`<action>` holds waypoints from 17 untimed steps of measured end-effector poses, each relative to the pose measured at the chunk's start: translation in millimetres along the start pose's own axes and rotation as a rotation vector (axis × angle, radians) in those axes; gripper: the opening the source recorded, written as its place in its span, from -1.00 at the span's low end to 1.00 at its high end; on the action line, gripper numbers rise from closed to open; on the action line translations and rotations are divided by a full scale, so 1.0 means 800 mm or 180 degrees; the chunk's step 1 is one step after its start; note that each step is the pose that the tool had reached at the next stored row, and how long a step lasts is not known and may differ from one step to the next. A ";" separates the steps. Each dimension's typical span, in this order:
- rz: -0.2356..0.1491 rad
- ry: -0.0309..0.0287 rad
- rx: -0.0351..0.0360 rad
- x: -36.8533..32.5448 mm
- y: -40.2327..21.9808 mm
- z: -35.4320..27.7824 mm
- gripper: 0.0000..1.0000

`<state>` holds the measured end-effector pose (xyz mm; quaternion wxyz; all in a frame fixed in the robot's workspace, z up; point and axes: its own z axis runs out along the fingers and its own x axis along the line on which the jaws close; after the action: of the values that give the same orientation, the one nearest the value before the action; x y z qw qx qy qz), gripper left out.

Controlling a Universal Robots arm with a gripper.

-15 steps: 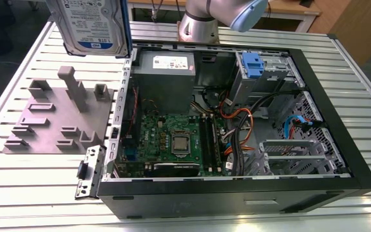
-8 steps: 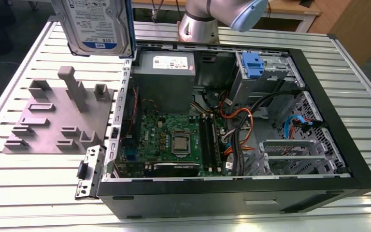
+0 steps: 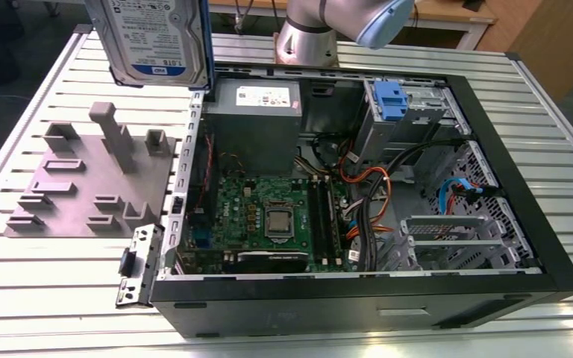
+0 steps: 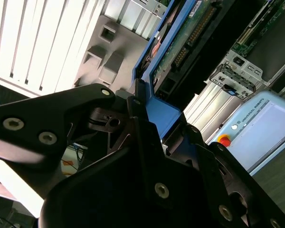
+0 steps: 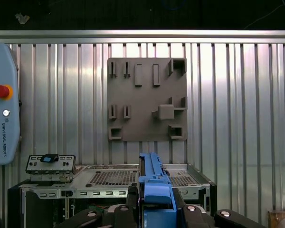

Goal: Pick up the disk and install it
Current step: 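Pick up the disk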

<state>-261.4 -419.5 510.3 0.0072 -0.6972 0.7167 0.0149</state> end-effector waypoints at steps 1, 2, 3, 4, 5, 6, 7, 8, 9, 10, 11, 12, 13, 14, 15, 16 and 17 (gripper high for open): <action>0.0000 0.0000 0.0000 0.0000 0.0000 0.0000 -0.26; 0.0000 0.0000 0.0000 0.0000 0.0000 0.0000 -0.26; 0.0000 0.0000 0.0000 0.0000 0.0000 0.0000 -0.26; 0.0000 0.0000 0.0000 0.0000 -0.0001 0.0000 -0.26; 0.0000 0.0000 0.0000 0.0000 -0.0001 0.0000 -0.26; 0.0000 0.0000 0.0000 0.0000 -0.0001 0.0000 -0.26; 0.0000 0.0000 0.0000 0.0000 -0.0002 0.0000 -0.26; 0.0000 0.0000 0.0000 0.0000 -0.0002 0.0000 -0.26; 0.0000 0.0000 0.0000 0.0000 -0.0002 0.0000 -0.26; 0.0000 0.0000 0.0000 0.0000 -0.0003 0.0000 -0.26; -0.0001 0.0000 0.0000 -0.0001 -0.0015 0.0000 -0.26; 0.0000 0.0000 0.0000 -0.0001 -0.0032 -0.0001 -0.26; 0.0000 0.0000 0.0000 -0.0002 -0.0049 -0.0001 -0.26; 0.0000 0.0000 0.0000 -0.0002 -0.0065 0.0000 -0.26; 0.0000 0.0000 0.0000 0.0000 -0.0079 -0.0001 -0.26; 0.0000 0.0000 0.0000 0.0009 -0.0091 -0.0001 -0.26; 0.0000 0.0000 0.0000 0.0026 -0.0101 -0.0002 -0.26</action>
<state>-253.4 -421.8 510.3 0.0072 -0.6972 0.7167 0.0148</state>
